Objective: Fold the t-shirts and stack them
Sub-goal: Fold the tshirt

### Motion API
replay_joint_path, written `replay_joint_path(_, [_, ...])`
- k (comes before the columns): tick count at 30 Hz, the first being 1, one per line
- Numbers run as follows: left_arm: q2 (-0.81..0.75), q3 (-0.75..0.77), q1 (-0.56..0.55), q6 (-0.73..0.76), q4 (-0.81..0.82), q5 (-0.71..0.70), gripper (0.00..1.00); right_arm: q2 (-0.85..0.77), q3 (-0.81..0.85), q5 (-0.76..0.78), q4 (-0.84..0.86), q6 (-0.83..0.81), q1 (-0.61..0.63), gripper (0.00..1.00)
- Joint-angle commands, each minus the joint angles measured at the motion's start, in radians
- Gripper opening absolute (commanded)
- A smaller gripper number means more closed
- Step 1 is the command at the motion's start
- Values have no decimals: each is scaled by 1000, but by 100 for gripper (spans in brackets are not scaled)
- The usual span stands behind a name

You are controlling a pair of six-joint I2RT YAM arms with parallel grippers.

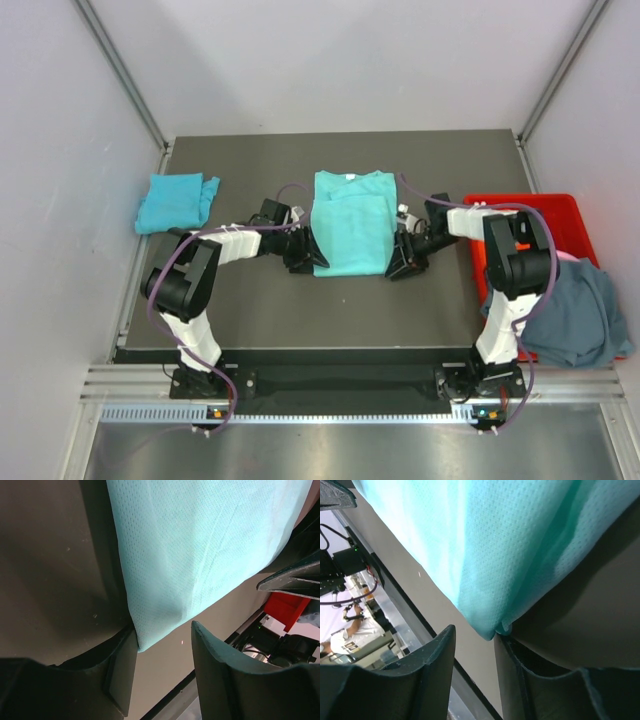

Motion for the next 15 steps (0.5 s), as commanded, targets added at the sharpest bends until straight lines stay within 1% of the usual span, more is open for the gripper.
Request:
replay_joint_path(1, [-24, -8, 4, 13, -12, -17, 52, 10, 19, 158, 58, -42, -39, 38])
replay_joint_path(8, [-39, -8, 4, 19, -34, -35, 53, -13, 25, 187, 4, -76, -88, 38])
replay_joint_path(15, [-39, -12, 4, 18, -27, -37, 52, 18, 22, 160, 39, -53, -90, 37])
